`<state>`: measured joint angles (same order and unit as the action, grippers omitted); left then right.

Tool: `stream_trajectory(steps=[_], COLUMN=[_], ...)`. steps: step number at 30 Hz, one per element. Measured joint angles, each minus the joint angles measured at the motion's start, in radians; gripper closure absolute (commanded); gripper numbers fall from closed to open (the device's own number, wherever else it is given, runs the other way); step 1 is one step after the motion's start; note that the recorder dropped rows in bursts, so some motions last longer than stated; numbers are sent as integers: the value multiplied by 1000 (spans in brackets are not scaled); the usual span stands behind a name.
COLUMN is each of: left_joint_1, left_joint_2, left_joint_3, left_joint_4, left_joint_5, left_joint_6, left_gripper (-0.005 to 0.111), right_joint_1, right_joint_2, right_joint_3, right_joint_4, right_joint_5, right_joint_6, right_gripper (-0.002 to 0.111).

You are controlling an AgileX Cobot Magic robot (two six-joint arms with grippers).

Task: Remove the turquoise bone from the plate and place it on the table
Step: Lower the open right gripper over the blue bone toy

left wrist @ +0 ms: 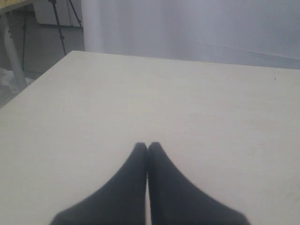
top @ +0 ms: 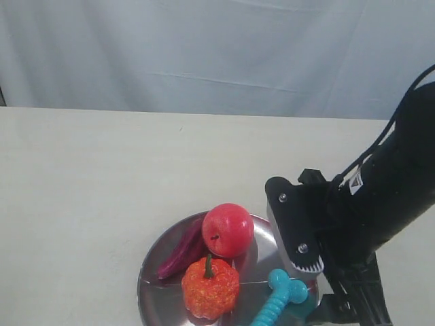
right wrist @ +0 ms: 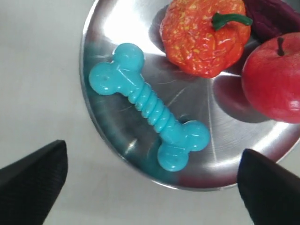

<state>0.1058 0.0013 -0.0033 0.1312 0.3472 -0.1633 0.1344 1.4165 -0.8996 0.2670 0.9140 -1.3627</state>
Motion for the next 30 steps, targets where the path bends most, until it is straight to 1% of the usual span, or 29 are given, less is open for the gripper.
stream_trajectory(steps=[3, 7, 16, 28, 30], left_joint_1=[0, 0, 0, 0, 0], left_joint_2=[0, 0, 0, 0, 0], left_joint_3=[0, 0, 0, 0, 0], left_joint_4=[0, 0, 0, 0, 0], left_joint_5=[0, 0, 0, 0, 0], left_joint_6=[0, 0, 0, 0, 0], left_gripper=[107, 107, 107, 107, 107], right_joint_1=[0, 0, 4, 77, 77], right_joint_2=[7, 62, 197, 240, 240], right_joint_3=[11, 12, 12, 12, 12], right_joint_4=[-2, -2, -2, -2, -2], right_joint_5=[-48, -60, -124, -168, -186], right_joint_6=[-50, -100, -149, -162, -162], right_gripper=[18, 18, 18, 18, 21])
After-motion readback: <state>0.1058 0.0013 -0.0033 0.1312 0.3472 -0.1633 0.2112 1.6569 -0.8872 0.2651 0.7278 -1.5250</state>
